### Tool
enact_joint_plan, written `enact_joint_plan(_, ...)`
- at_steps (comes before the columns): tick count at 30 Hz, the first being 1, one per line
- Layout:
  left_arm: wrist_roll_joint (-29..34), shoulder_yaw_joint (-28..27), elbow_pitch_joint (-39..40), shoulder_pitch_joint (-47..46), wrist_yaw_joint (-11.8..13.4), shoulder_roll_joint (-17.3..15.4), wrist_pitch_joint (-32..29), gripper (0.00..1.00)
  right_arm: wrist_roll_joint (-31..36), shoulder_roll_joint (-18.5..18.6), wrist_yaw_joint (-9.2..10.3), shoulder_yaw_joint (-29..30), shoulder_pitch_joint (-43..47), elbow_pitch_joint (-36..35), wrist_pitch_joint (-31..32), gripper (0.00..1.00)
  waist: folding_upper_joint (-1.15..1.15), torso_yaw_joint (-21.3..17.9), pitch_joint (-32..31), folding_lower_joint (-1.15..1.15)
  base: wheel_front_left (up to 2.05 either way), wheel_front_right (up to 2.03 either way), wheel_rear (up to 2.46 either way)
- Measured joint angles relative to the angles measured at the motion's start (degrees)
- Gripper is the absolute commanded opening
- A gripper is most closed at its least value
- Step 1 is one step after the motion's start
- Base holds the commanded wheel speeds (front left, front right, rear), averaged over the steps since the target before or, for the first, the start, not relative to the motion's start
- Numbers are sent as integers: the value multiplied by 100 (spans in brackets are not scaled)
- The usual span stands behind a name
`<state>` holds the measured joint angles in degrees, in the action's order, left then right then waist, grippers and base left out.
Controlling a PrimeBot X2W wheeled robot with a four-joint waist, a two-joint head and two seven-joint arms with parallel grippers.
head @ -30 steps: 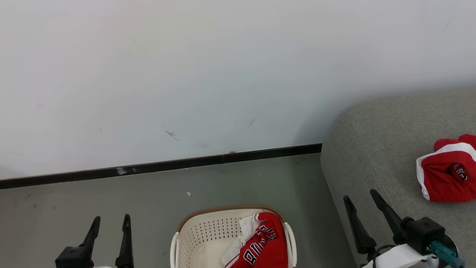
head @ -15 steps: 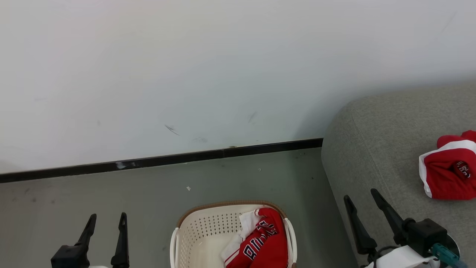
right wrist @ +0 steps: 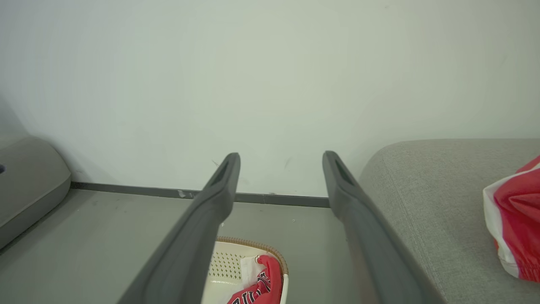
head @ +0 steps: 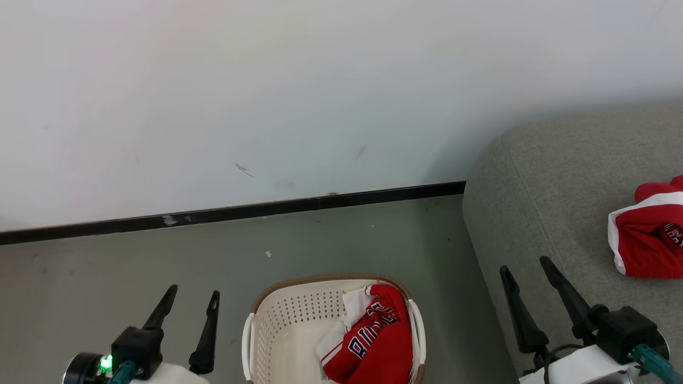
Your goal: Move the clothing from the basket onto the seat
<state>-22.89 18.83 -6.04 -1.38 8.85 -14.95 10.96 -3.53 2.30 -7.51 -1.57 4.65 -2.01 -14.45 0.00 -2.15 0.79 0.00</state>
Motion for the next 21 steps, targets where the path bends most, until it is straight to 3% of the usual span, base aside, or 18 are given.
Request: enact_joint_plan(21,247,728,-505,-1187,-444,286,-492,100,-3,-4,1,242,-107,-497,0,100,0,-150,782,0,0,0,0)
